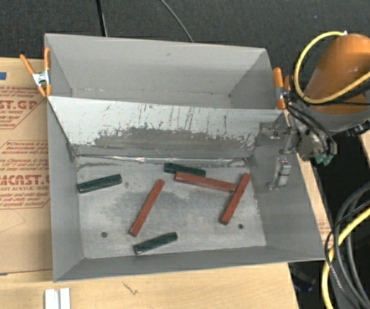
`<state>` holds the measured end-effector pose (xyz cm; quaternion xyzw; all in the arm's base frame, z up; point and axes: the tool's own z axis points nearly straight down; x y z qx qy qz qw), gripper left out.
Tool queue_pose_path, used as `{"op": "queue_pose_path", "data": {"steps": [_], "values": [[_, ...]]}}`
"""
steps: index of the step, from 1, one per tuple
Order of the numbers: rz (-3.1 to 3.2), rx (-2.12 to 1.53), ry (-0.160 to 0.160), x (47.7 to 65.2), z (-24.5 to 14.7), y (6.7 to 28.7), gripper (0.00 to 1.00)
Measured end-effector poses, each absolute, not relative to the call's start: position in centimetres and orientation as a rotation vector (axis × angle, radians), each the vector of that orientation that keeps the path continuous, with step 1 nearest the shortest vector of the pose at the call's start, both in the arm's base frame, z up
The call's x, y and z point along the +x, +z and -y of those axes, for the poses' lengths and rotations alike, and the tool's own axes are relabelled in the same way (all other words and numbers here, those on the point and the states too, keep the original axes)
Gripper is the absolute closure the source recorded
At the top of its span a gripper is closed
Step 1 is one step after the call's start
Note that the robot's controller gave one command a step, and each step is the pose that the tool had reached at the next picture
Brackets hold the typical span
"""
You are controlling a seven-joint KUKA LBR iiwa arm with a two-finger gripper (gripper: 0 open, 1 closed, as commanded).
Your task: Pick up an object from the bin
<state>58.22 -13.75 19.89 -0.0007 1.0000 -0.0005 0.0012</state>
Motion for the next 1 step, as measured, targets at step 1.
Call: {"op": "queue_pose_path", "data": {"steps": [1], "values": [[-3.139,-0.002,-0.001,58.22,13.76,19.89,1.0]]}}
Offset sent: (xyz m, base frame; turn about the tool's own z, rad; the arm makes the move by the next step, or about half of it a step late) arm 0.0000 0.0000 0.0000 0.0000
